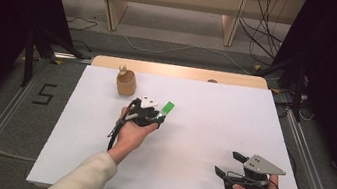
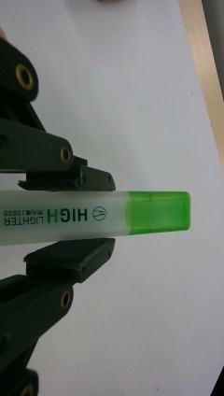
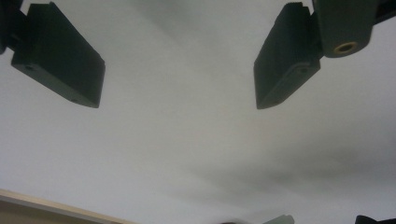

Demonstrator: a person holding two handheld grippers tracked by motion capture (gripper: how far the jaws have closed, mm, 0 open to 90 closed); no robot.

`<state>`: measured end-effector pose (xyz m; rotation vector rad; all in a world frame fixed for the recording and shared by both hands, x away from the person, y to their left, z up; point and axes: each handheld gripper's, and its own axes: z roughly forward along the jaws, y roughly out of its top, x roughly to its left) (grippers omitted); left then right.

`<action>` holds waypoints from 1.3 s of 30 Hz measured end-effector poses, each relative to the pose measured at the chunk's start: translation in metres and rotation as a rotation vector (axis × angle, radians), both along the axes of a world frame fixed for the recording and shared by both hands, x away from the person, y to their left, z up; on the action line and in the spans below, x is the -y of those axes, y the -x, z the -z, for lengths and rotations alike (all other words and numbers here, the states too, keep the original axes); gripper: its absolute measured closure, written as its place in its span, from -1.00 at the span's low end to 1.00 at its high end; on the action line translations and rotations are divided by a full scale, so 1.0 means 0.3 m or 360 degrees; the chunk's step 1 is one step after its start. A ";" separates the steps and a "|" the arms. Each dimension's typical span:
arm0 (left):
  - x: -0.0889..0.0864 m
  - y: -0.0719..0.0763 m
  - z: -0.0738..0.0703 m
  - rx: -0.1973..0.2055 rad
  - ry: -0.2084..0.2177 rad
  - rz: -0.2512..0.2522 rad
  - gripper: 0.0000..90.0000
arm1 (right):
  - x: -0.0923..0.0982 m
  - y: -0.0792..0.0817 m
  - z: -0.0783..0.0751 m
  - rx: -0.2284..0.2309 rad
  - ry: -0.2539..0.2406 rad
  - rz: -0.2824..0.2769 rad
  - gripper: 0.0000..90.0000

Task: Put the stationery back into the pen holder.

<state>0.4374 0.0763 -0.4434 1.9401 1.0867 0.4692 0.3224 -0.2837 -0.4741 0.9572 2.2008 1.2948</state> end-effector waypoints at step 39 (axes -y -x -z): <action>-0.183 -0.043 -0.027 0.0116 0.0074 -0.0219 0.48 | 0.000 -0.001 0.000 0.0011 -0.0003 -0.0013 -0.61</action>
